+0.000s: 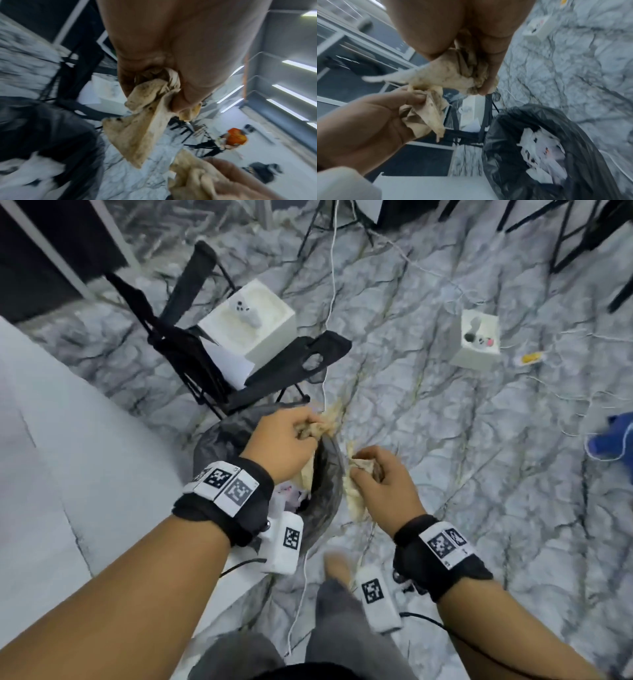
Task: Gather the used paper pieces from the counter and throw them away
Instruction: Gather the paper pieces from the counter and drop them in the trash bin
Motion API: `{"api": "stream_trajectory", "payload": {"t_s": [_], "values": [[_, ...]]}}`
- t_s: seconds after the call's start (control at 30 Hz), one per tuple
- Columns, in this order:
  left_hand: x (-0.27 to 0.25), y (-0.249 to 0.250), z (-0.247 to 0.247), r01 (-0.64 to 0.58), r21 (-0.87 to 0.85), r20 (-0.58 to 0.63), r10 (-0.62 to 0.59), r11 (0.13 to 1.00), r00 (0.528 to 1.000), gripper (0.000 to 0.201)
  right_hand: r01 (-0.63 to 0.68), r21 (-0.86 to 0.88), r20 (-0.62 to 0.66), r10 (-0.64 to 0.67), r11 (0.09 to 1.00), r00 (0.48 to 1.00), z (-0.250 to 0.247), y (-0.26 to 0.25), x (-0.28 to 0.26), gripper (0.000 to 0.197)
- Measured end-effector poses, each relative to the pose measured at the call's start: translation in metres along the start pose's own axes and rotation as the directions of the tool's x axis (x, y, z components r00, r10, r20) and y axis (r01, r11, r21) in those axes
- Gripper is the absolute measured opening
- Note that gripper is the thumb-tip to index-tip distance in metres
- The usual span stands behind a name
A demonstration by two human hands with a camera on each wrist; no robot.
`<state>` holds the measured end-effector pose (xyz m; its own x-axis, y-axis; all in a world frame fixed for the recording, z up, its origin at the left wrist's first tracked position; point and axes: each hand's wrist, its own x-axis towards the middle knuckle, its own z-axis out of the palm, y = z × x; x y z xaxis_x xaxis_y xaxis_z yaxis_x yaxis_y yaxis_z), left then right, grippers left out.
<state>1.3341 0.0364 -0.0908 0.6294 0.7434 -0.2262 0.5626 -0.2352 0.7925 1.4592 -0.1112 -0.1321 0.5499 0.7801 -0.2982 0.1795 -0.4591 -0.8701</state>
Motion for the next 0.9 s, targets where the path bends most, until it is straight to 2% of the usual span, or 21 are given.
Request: {"api": "stream_trajectory", "payload": {"t_s": [0.07,0.13,0.27,0.43,0.53,0.67,0.8,0.83,0.9], "values": [[0.014,-0.022,0.009,0.122,-0.026,-0.051,-0.123,0.992,0.991,0.024,-0.045,0.018,0.073,0.044,0.999,0.996,0.006,0.013,0.032,0.010],[0.021,-0.048,0.021,0.265,-0.092,-0.119,-0.275,0.960,0.954,0.029,-0.108,0.032,0.126,0.103,0.994,0.987,0.018,0.032,0.059,0.014],[0.038,-0.099,0.052,0.478,-0.161,-0.182,-0.502,0.863,0.845,0.018,-0.220,0.007,0.201,0.214,0.975,0.956,0.050,0.074,0.099,0.015],[0.060,-0.162,0.091,0.665,-0.195,-0.153,-0.692,0.721,0.706,0.024,-0.328,-0.028,0.273,0.323,0.944,0.906,0.092,0.125,0.139,0.021],[0.074,-0.201,0.111,0.736,-0.241,-0.105,-0.771,0.633,0.628,0.026,-0.407,-0.037,0.329,0.396,0.913,0.858,0.118,0.156,0.157,0.023],[0.089,-0.246,0.138,0.803,-0.267,-0.045,-0.839,0.534,0.543,0.016,-0.437,-0.084,0.350,0.437,0.896,0.829,0.152,0.199,0.179,0.051],[0.091,-0.285,0.161,0.853,-0.344,0.027,-0.904,0.392,0.426,0.015,-0.460,-0.110,0.381,0.464,0.881,0.799,0.174,0.227,0.187,0.049],[0.090,-0.291,0.165,0.858,-0.353,0.043,-0.910,0.373,0.413,0.013,-0.461,-0.112,0.391,0.466,0.880,0.794,0.178,0.234,0.188,0.050],[0.087,-0.299,0.172,0.866,-0.363,0.065,-0.918,0.344,0.392,0.022,-0.472,-0.113,0.402,0.475,0.874,0.783,0.182,0.250,0.189,0.052]]}}
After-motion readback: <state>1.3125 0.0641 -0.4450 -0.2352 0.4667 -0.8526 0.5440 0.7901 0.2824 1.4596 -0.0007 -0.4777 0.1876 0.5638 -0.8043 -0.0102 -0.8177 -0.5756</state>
